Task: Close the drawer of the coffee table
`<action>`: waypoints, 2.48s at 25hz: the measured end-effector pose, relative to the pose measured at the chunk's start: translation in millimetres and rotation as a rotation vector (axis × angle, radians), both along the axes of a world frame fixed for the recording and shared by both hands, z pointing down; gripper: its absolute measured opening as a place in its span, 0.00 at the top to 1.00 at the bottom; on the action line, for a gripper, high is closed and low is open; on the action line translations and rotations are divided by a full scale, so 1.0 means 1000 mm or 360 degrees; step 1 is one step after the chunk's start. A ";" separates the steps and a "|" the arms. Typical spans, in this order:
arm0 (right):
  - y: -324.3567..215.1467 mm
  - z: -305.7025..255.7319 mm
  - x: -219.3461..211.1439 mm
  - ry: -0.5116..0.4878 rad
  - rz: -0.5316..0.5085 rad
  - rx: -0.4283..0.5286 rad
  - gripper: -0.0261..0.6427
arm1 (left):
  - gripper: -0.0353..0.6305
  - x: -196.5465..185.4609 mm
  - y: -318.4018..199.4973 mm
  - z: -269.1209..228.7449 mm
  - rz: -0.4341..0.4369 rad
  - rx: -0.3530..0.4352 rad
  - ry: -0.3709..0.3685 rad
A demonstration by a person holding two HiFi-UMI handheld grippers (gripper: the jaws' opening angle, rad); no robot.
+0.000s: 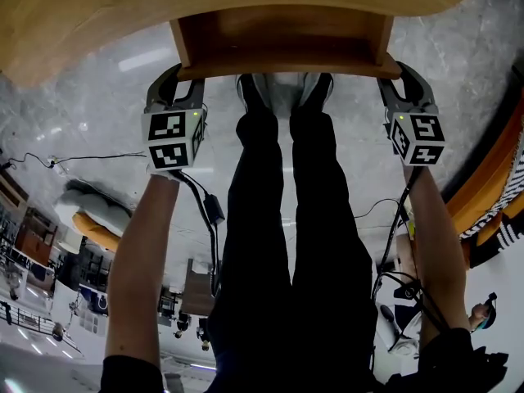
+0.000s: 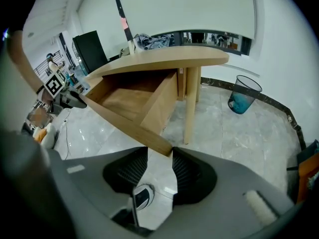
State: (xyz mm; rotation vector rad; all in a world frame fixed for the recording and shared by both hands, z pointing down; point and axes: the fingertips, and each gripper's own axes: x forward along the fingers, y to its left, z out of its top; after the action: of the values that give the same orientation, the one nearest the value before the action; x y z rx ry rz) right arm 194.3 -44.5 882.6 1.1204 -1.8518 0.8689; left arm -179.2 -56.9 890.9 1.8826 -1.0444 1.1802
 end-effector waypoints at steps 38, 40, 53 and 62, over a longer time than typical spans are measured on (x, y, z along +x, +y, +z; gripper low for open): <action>-0.106 -0.022 -0.004 -0.0153 0.0241 0.0182 0.73 | 0.74 -0.005 -0.100 -0.019 -0.0523 0.0088 0.0194; -0.112 -0.022 -0.004 -0.0170 0.0252 0.0187 0.73 | 0.74 -0.005 -0.105 -0.019 -0.0576 0.0105 0.0204; -0.125 -0.015 -0.005 -0.0231 0.0270 0.0209 0.72 | 0.75 -0.007 -0.119 -0.015 -0.0650 0.0172 0.0208; -0.126 -0.018 0.007 -0.0363 0.0394 0.0160 0.75 | 0.77 0.003 -0.115 -0.011 -0.0431 0.0153 0.0084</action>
State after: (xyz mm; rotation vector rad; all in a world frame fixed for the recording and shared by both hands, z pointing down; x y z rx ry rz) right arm 201.1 -170.0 864.1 1.3826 -1.9865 1.0926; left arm -175.8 -171.9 880.2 1.7662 -1.2999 0.9345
